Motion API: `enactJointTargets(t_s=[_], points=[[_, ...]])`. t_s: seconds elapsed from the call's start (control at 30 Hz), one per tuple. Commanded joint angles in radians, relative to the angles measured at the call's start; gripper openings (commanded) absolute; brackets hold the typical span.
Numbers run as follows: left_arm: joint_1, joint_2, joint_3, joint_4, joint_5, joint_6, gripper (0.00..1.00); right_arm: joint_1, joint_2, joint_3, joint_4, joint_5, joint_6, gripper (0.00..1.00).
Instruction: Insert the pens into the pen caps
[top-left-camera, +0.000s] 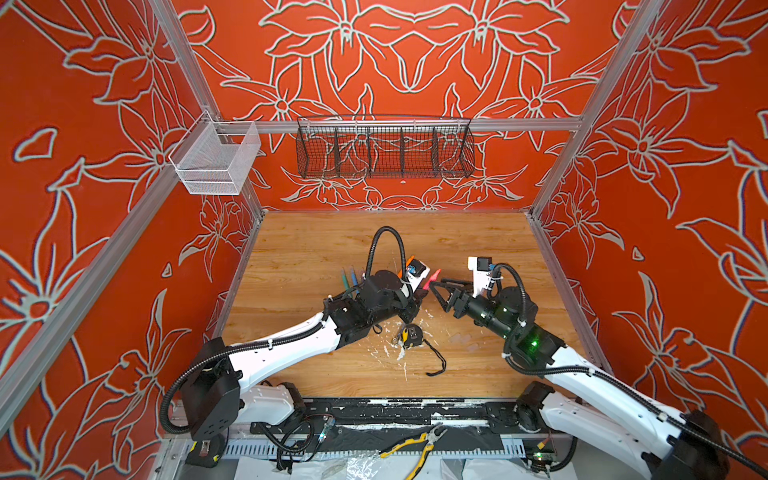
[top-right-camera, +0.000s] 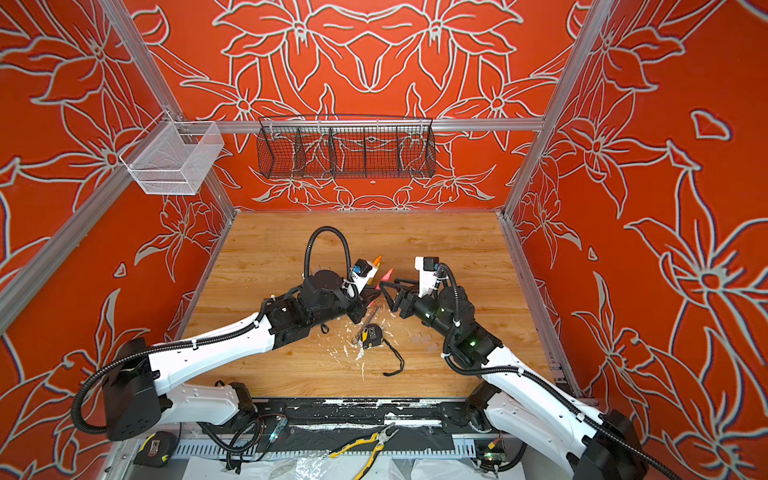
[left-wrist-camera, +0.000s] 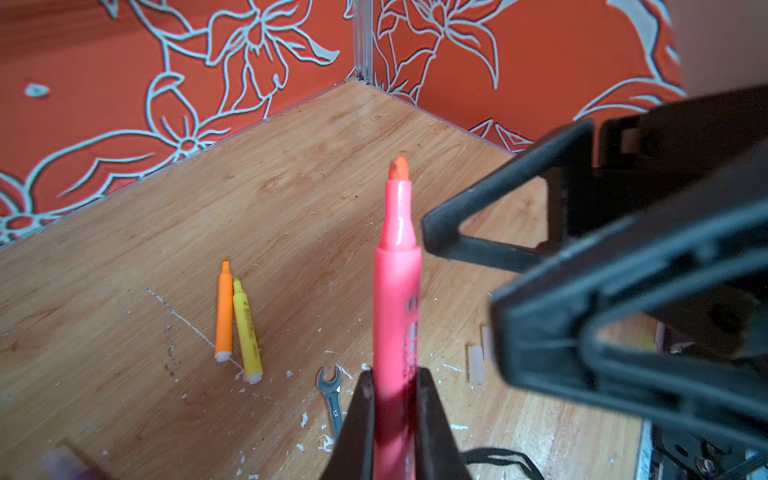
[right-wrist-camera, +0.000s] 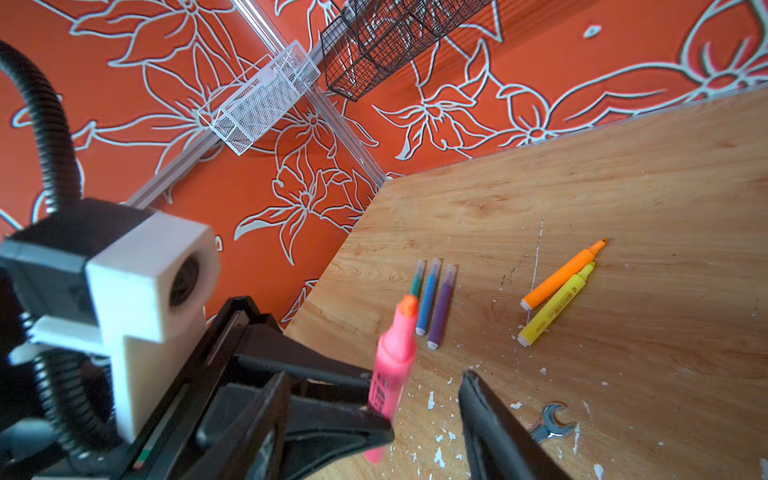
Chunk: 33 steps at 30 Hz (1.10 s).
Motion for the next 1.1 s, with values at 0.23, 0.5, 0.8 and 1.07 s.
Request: enactJointTargets(t_s=[0.23,0.5,0.8,1.07], points=[[-0.031,0.003,0.03,-0.011,0.013,0.07,0.0,0.0,0.021,-0.02,0.04,-0.015,0.007,0.49],[-0.038,-0.003,0.022,-0.007,0.038,0.083,0.0,-0.001,0.018,-0.019,0.025,-0.007,0.009,0.33],[-0.046,-0.029,0.001,0.014,0.042,0.082,0.0,0.001,0.044,-0.02,0.038,-0.012,0.03,0.18],[-0.046,-0.005,0.006,0.028,0.027,0.079,0.24,0.001,0.034,-0.035,0.056,-0.015,0.041,0.1]])
